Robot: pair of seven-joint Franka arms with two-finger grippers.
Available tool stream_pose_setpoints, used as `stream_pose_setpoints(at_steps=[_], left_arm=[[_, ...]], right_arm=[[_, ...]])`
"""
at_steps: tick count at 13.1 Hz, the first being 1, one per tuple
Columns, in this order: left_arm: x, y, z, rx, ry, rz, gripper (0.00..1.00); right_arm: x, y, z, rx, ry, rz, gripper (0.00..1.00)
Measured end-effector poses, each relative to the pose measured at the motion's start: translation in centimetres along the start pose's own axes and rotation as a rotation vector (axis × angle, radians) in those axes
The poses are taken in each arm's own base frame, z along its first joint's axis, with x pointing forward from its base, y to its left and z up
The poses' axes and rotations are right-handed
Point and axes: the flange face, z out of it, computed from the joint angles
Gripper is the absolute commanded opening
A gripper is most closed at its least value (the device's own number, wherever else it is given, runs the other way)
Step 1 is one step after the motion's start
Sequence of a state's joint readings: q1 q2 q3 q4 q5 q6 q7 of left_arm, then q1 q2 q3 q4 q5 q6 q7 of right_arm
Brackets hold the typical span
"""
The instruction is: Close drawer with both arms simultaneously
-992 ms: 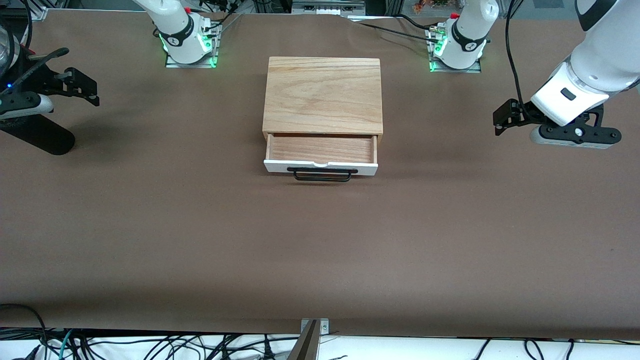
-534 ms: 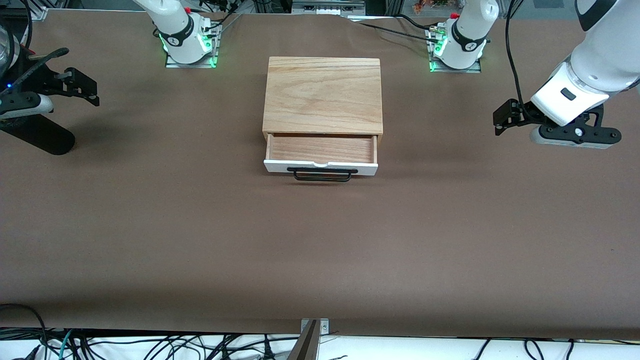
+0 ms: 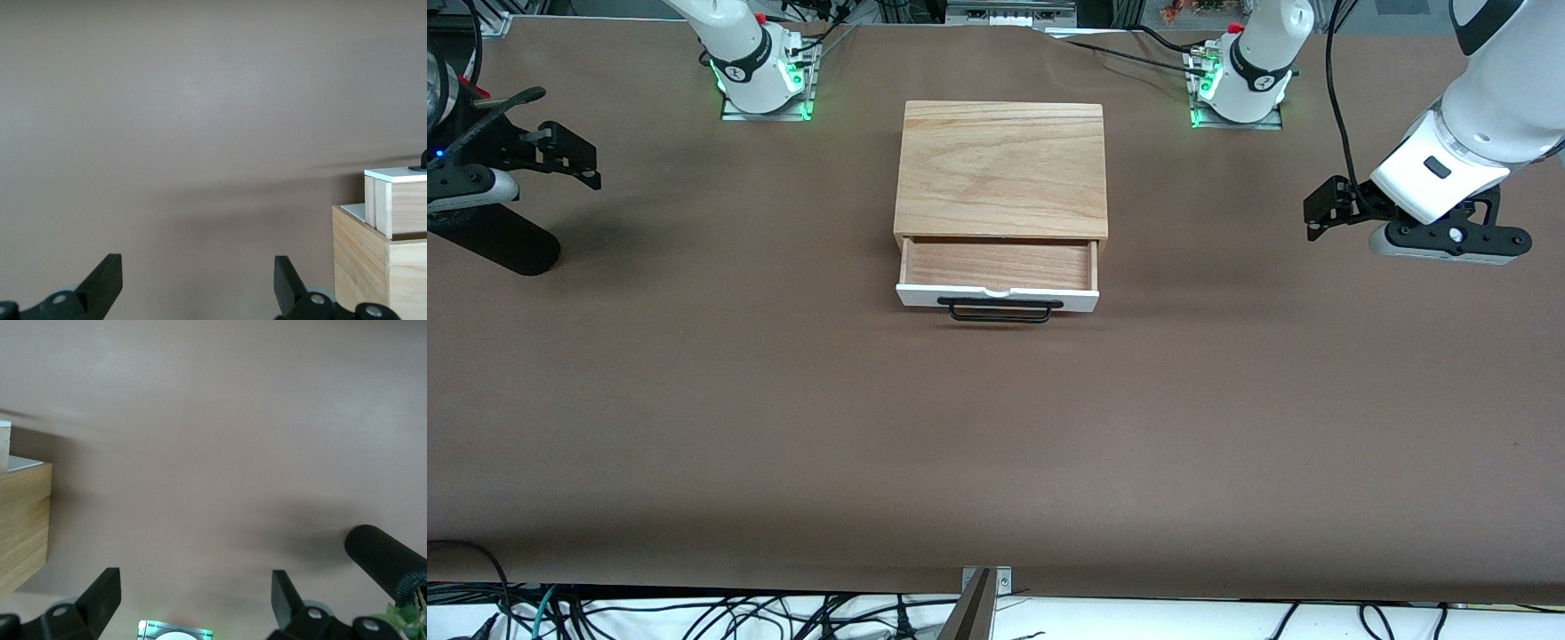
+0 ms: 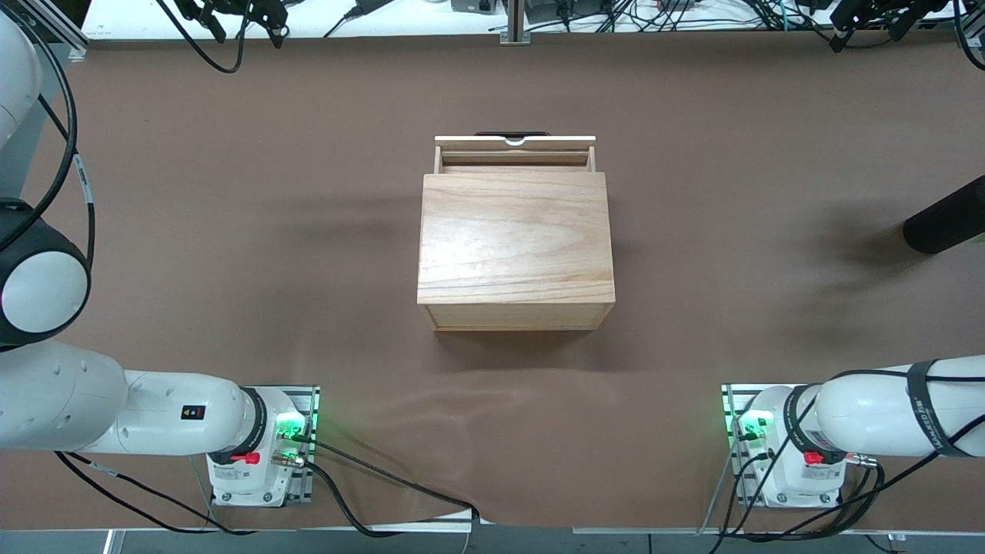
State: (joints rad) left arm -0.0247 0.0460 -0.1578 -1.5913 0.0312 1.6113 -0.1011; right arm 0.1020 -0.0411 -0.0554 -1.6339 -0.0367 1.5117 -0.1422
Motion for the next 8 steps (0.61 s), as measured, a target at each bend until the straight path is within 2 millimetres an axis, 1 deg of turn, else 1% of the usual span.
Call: stream_pose_setpoints(at_steps=[6, 8], left_arm=[[0.0, 0.0, 0.0, 0.000, 0.000, 0.000, 1.00], [0.0, 0.0, 0.0, 0.000, 0.000, 0.000, 1.00]], right_arm=[[0.2, -0.2, 0.3, 0.001, -0.006, -0.028, 1.00], [0.3, -1.2, 0.3, 0.010, -0.010, -0.064, 1.00]])
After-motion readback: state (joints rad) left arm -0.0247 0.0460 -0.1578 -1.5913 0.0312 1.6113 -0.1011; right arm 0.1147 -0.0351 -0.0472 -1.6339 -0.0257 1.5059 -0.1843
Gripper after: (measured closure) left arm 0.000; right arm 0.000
